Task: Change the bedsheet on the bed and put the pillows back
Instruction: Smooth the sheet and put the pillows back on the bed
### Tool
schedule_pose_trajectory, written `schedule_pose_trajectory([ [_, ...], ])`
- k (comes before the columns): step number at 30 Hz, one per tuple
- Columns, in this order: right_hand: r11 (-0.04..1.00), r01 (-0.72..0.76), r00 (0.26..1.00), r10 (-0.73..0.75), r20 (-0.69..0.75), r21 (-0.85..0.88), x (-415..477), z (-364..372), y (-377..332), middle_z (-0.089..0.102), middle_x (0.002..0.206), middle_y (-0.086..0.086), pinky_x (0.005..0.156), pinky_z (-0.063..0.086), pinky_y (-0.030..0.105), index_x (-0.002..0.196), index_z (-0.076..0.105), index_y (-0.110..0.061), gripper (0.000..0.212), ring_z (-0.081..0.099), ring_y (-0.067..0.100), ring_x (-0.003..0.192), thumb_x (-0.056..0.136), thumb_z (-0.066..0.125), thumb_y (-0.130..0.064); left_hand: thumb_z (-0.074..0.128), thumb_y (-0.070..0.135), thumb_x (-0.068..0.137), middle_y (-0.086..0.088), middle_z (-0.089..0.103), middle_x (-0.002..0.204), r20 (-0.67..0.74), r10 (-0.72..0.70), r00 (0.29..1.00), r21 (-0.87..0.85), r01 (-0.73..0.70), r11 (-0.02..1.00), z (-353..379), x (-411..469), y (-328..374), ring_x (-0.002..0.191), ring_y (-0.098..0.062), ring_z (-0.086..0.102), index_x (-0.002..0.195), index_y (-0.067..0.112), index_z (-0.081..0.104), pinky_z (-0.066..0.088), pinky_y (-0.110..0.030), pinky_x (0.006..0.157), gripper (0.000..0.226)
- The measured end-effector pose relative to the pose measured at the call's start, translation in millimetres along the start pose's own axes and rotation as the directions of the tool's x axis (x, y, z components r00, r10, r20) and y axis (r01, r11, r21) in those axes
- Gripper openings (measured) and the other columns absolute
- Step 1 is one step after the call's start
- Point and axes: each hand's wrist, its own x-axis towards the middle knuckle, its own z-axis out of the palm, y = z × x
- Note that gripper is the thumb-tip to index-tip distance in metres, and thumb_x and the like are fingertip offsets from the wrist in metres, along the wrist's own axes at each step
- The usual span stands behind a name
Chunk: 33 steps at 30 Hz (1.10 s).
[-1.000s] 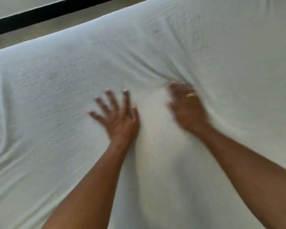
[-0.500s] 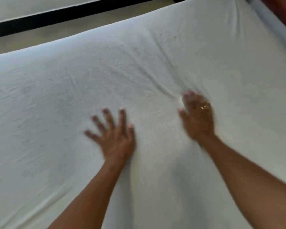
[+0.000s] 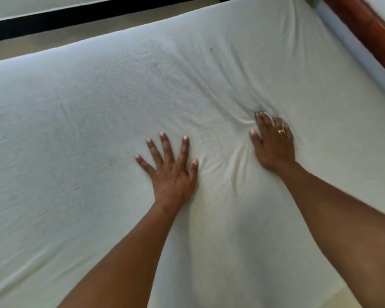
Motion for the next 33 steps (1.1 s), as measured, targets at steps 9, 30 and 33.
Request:
schedule_pose_trajectory([
  [9,1.000,0.022,0.950,-0.018,0.311,-0.010,13.5,-32.2,-17.5,-0.005,0.172,-0.008,0.124,0.006,0.060,0.164,0.000,-0.025,0.068,-0.005,0.031,0.158,0.106,0.022,-0.055,0.019,0.070,0.098,-0.008,-0.027,0.166,0.192,-0.085,0.978,0.078,0.071,0.994,-30.8,9.0,7.1,0.150,-0.044,-0.025,0.156,0.047,-0.013,0.000,-0.077,0.112,0.070],
  [30,0.969,0.243,0.970,-0.244,-0.008,-0.054,157.2,-17.4,146.0,0.018,0.170,-0.002,0.123,0.012,0.060,0.162,0.020,-0.031,0.069,0.020,0.029,0.155,0.100,0.023,-0.060,0.030,0.070,0.094,-0.008,-0.007,0.170,0.065,0.275,0.959,0.052,-0.279,0.959,43.3,74.5,256.3,0.152,-0.045,-0.018,0.158,0.047,0.006,-0.016,-0.074,0.111,0.073],
  [33,0.973,0.227,0.973,-0.225,-0.040,0.043,178.5,-37.4,133.7,0.024,0.168,0.010,0.123,0.016,0.059,0.161,0.028,-0.019,0.074,0.024,0.032,0.154,0.098,0.018,-0.057,0.039,0.055,0.100,-0.011,0.019,0.168,-0.014,0.446,0.895,-0.066,-0.446,0.892,20.6,96.4,268.9,0.156,-0.035,0.011,0.160,0.031,0.023,0.009,-0.060,0.123,0.067],
])
